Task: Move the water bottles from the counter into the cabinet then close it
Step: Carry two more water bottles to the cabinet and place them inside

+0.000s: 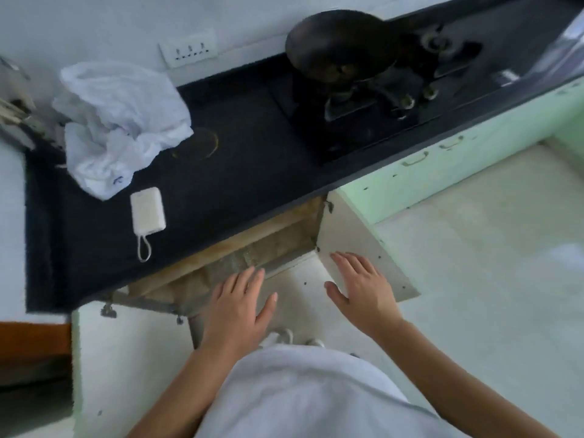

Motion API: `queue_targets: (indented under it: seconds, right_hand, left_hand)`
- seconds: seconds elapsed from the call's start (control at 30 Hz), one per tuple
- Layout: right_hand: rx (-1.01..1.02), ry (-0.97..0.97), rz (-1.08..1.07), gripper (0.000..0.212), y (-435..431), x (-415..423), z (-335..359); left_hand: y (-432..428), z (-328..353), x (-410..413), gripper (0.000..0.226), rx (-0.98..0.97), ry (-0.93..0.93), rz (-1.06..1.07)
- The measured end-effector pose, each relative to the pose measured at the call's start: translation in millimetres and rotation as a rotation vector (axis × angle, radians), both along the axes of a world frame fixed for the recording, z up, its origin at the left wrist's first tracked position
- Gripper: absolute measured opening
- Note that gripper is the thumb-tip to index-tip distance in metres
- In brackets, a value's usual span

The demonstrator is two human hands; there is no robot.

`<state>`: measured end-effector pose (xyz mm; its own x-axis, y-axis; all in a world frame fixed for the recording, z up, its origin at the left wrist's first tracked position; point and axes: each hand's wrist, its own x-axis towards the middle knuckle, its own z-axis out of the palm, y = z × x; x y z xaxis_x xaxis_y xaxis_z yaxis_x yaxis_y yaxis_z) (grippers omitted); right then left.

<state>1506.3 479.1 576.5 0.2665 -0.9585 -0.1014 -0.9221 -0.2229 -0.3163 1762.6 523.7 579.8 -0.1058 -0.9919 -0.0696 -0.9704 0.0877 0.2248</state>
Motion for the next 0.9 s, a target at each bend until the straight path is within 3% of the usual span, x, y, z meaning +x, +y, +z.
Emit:
queue_targets:
  seconds: [0.3, 0.57, 0.7, 0.9]
  right_hand:
    - [-0.064, 0.054, -0.674, 0.058, 98, -63, -7]
    - [-0.049, 0.107, -1.125, 0.057, 206, -88, -16]
    - [-0.032, 0.120, -1.255, 0.056, 243, -122, -24]
    - [-0.042, 0.080, -1.309, 0.054, 252, -201, -28]
  left_hand:
    - [-79, -6, -93, 0.057, -0.037, 0.016, -0.722]
    - [-66, -2, -223, 0.058, -0.090, 0.004, -1.180]
    - [-54, -12, -288, 0.054, -0.115, -0.009, -1.321]
    - [-46, -18, -363, 0.050, -0.211, 0.059, -1.361]
